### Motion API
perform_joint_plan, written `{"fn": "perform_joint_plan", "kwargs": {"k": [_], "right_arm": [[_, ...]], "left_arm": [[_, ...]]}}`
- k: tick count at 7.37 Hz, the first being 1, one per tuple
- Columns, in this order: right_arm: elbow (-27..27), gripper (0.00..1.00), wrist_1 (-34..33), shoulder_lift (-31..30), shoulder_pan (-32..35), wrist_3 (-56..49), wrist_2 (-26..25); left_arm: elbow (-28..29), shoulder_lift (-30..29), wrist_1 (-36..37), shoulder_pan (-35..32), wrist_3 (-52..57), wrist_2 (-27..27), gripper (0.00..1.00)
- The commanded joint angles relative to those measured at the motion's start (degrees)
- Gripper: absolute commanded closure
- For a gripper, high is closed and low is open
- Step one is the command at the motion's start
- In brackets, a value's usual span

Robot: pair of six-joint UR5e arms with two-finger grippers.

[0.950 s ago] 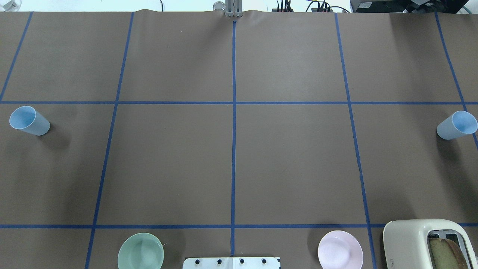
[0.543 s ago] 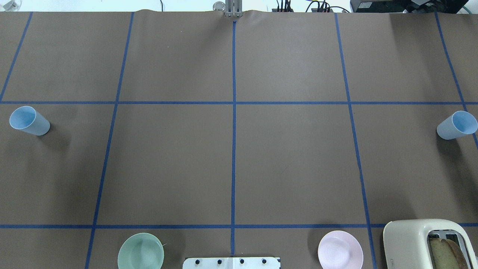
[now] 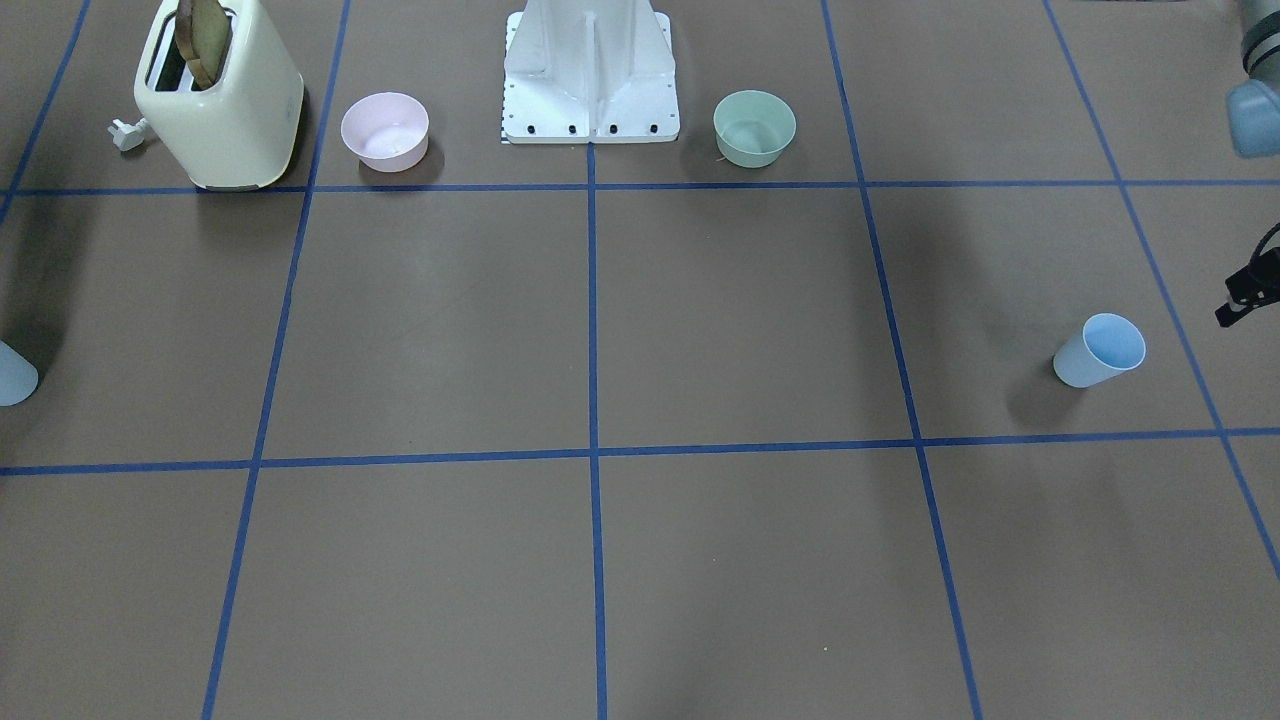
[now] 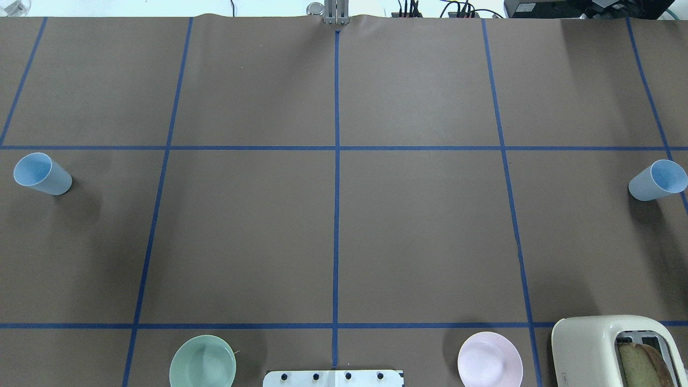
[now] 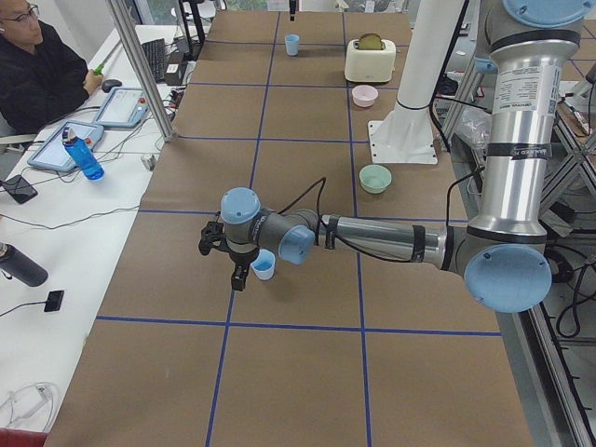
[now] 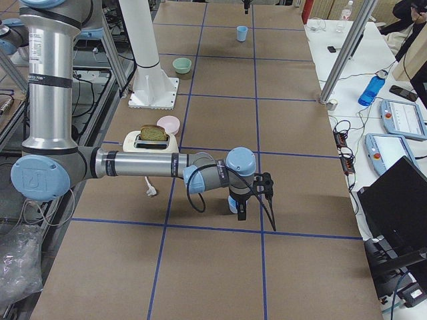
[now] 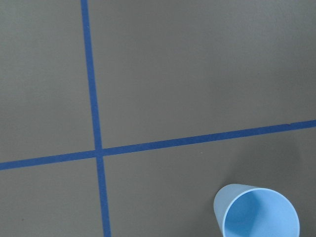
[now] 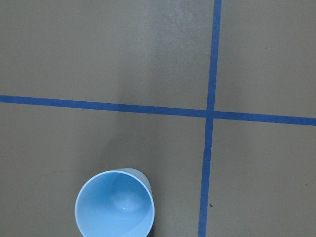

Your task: Stack blue cups with both arms

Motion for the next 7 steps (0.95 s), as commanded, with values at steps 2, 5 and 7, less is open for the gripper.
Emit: {"fn": "perform_joint_plan", "kwargs": {"k": [2,5,7], "right_arm": [[0.67,0.00,0.03,-0.14,0.00,0.10,-0.01],[0.84,0.00,0.03,-0.06,0.00,0.28,0.08],[0.75,0.00,0.03,0.21,0.00,0.28,0.08]], "left_arm": [[4.64,-3.26,-2.60,3.77,-0.68,1.83,0.03],[6.50,-3.97,-4.01,5.96,-0.94,1.83,0.03],[6.58,-3.27,-5.84,6.49,-0.94,1.92,0.03]]}}
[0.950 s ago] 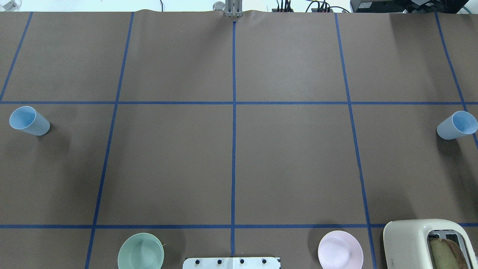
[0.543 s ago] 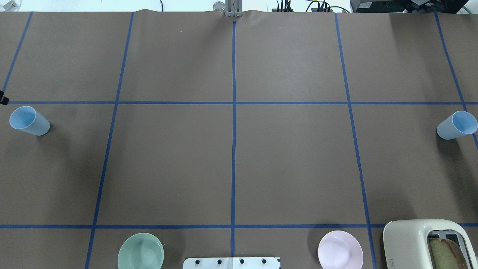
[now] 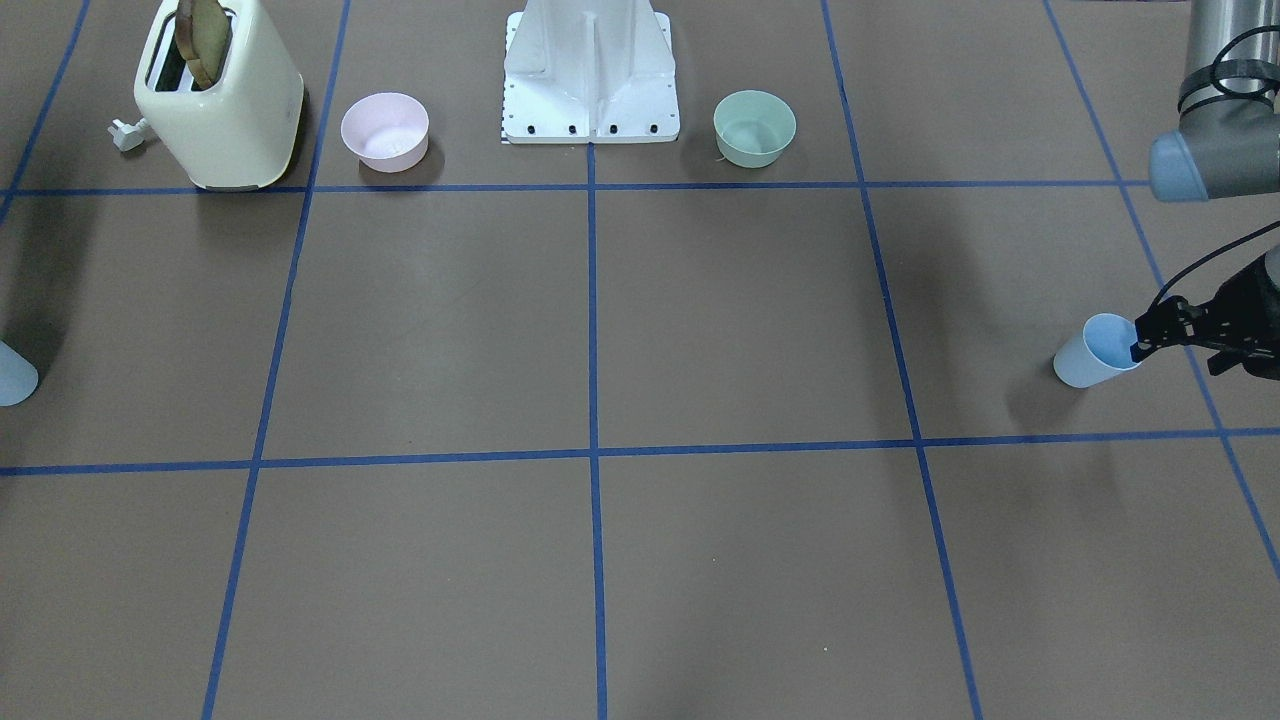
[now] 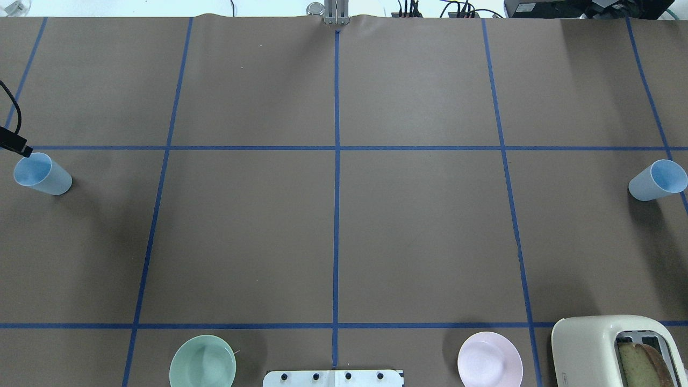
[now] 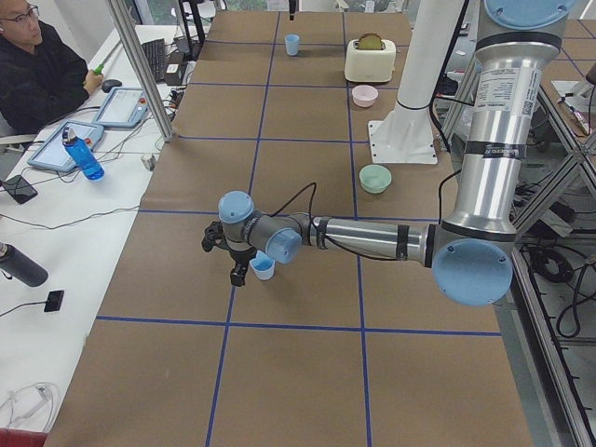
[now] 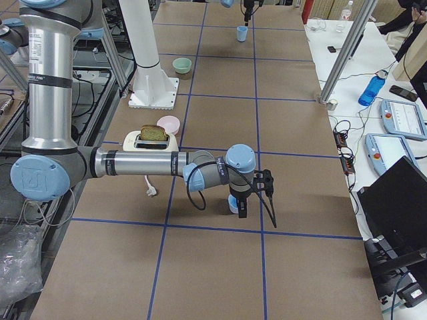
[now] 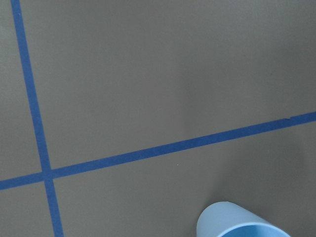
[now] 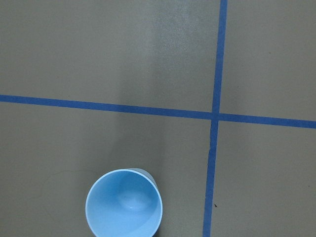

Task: Stack blue cups with both arms
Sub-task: 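Lower the left gripper onto the light-blue cup and close on it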

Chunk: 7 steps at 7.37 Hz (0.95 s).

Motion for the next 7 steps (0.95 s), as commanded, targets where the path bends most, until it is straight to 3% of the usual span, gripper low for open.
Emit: {"fn": "perform_joint_plan", "kwargs": {"k": [1,6,7], "right_arm": [[-0.03,0.00,0.00,0.23,0.00,0.01,-0.07],[-0.03,0.00,0.00,0.58,0.00,0.01,-0.25],[-0.03,0.00,0.00,0.58,0.00,0.09,-0.16]], "left_arm": [[0.42,0.43,-1.55,0.37,-0.10,0.07,0.03],[1.04,0.43,-1.64,3.44,-0.01,0.24,0.07],[1.39,0.43,-1.64,3.97,-0.01,0.33,0.28]]}}
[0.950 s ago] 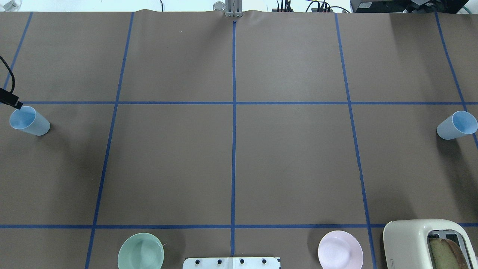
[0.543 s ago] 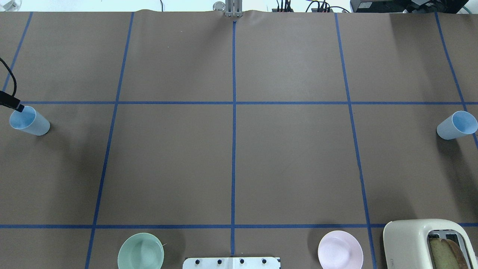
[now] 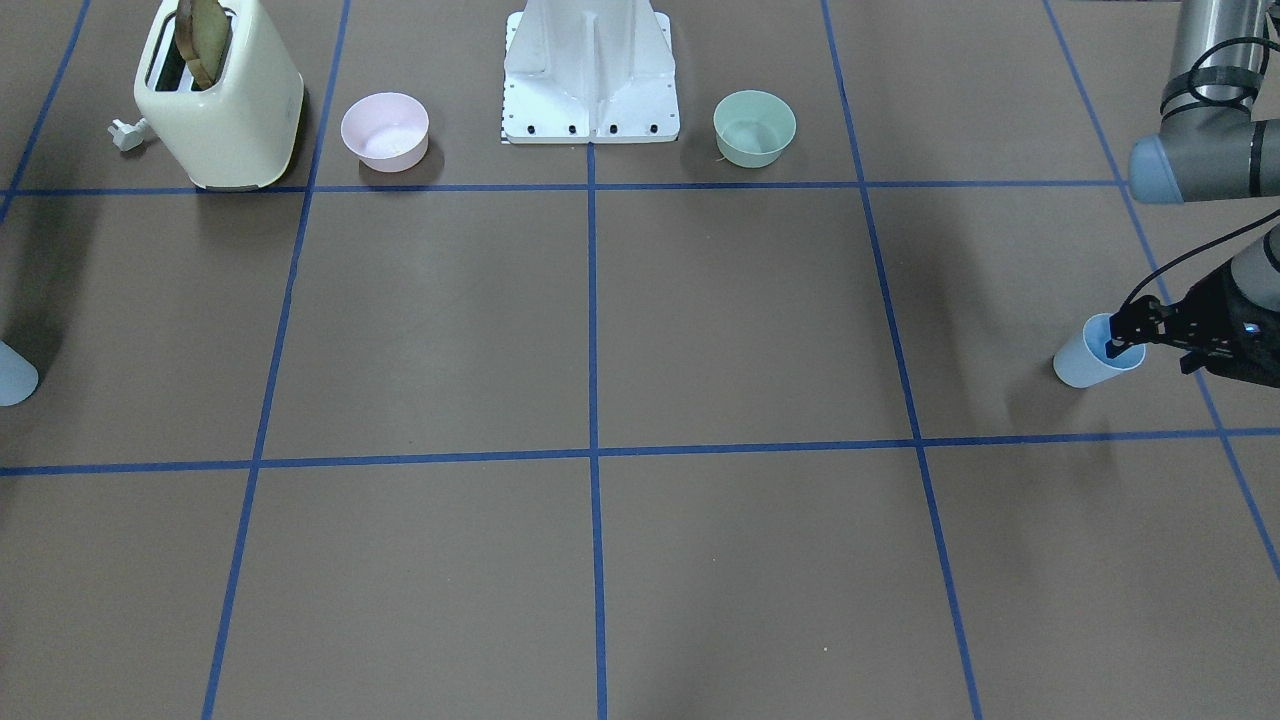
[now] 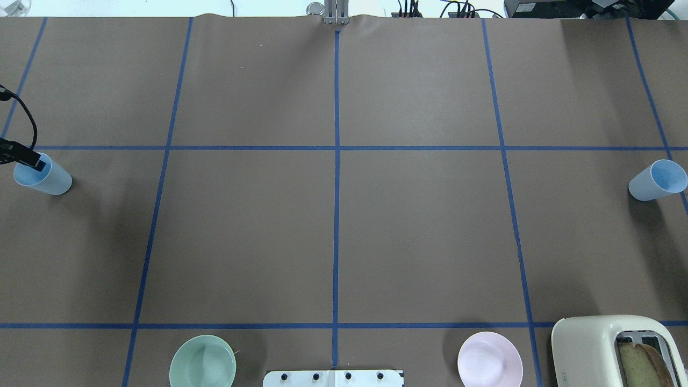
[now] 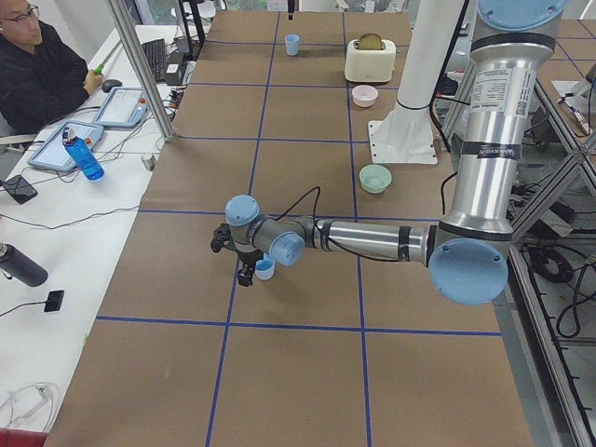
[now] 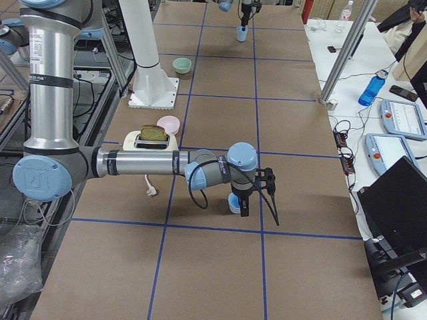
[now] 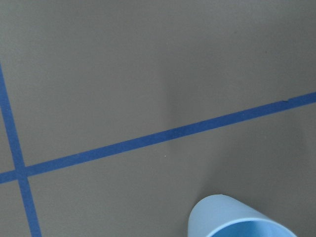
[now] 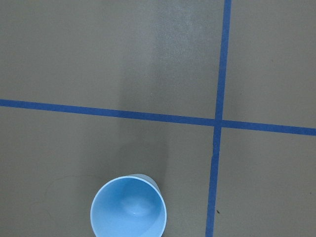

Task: Stack blue cups with both arms
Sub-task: 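Lower the left gripper onto the light-blue cup and close on it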

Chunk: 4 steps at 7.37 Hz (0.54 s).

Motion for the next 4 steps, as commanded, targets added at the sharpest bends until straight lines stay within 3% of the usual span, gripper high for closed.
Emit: {"fn": "perform_joint_plan", "kwargs": {"k": [1,2,3,4], "right_arm": [[0.08,0.00,0.00,-0.06,0.00,0.15,0.02],[0.08,0.00,0.00,-0.06,0.00,0.15,-0.07],[0.08,0.00,0.00,-0.06,0.00,0.07,-0.07],[-0.01,0.00,0.00,-0.15,0.00,0.07,-0.33]], "left_arm": [[0.30,0.00,-0.01,1.53,0.00,1.99,0.54],[0.30,0.00,-0.01,1.98,0.00,2.10,0.92],[0.30,-0.09,-0.01,1.98,0.26,2.10,1.00],[-0.14,-0.61,0.08,1.98,0.44,2.01,1.00]]}}
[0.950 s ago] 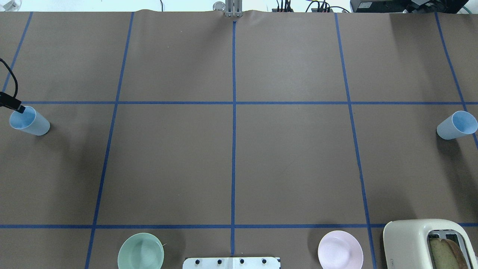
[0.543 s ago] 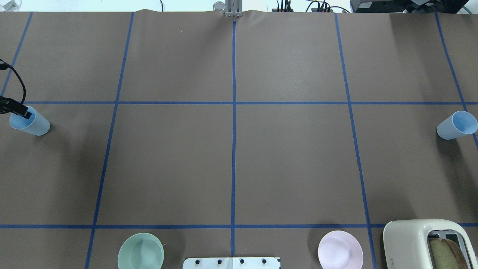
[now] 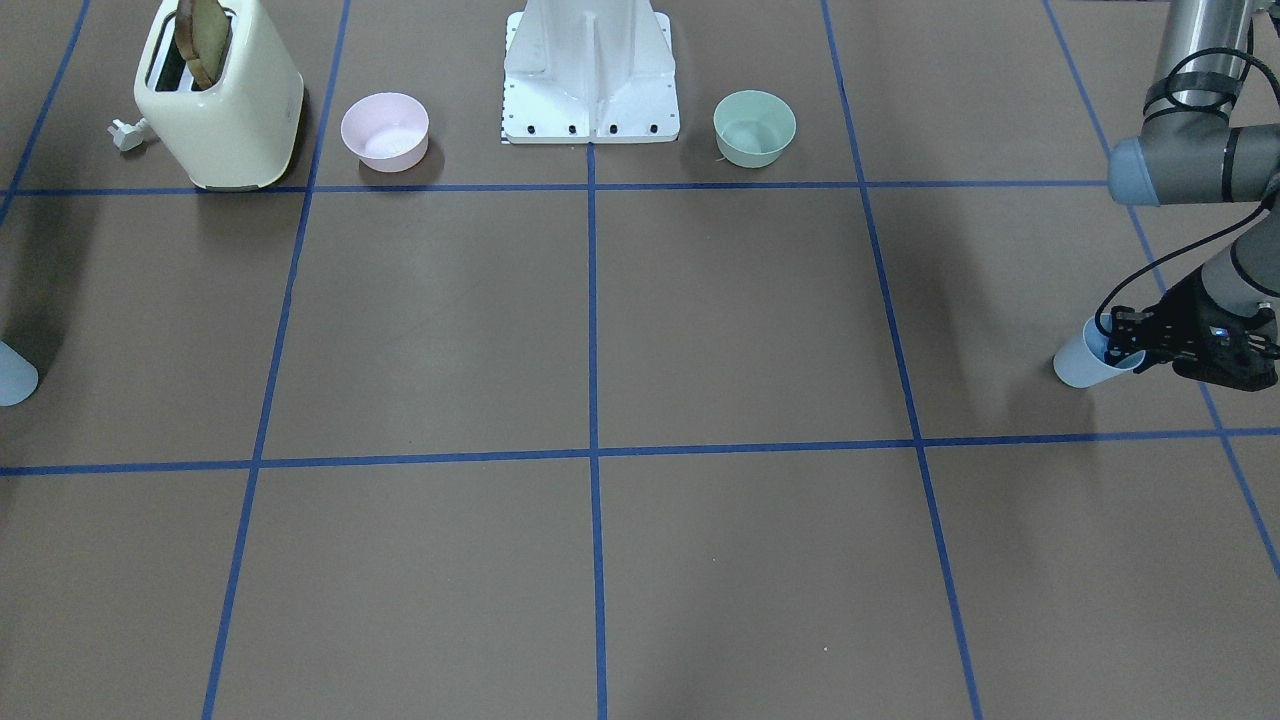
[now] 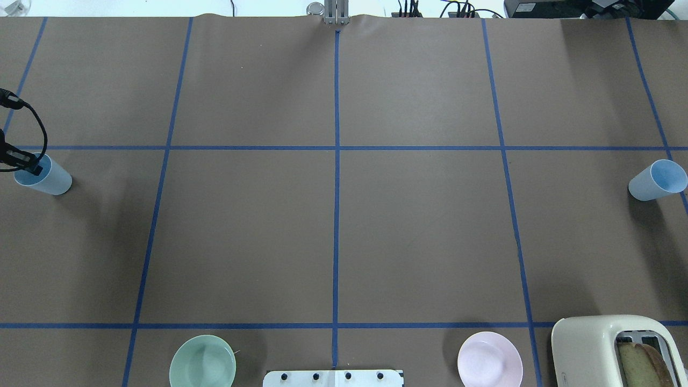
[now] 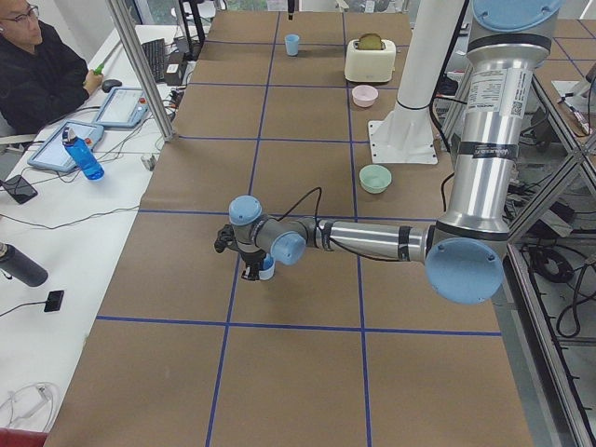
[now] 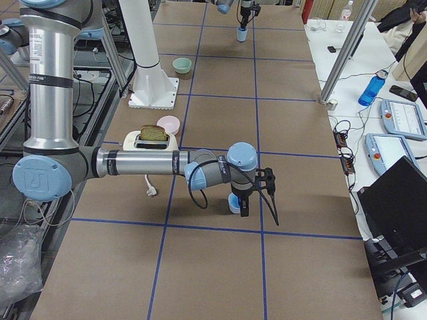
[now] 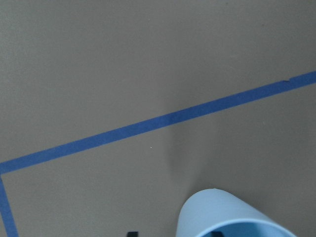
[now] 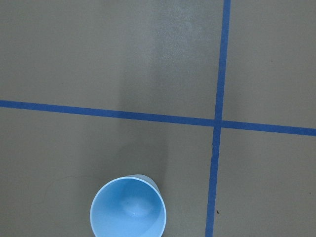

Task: Stack blue cups with both arms
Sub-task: 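Lower the left gripper onto the light-blue cup and close on it, then lift the light-blue cup with the left gripper toward the table center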

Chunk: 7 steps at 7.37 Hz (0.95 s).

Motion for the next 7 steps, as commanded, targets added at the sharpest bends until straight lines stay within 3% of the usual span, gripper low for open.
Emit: {"fn": "perform_joint_plan", "kwargs": {"k": [1,2,4,5,7], "right_arm": [[-0.16,0.00,0.00,-0.50,0.00,-0.03,-0.39],[-0.68,0.00,0.00,-0.59,-0.17,0.06,-0.39],[-1.73,0.00,0.09,-0.68,-2.36,1.28,-0.39],[-2.44,0.00,0.18,-0.34,-3.59,1.81,-0.39],[-3.49,0.00,0.09,0.89,-4.30,1.82,-0.48]], "left_arm": [[-2.25,-0.62,0.94,0.11,-0.11,-0.76,1.00],[-5.41,-1.75,4.08,0.02,-0.38,-2.16,1.00],[-13.92,-10.42,23.87,-0.16,-1.34,-3.31,1.00],[-17.62,-13.86,29.46,0.02,-6.66,-3.40,1.00],[-20.72,-17.31,30.48,1.76,-16.60,-3.66,1.00]]}}
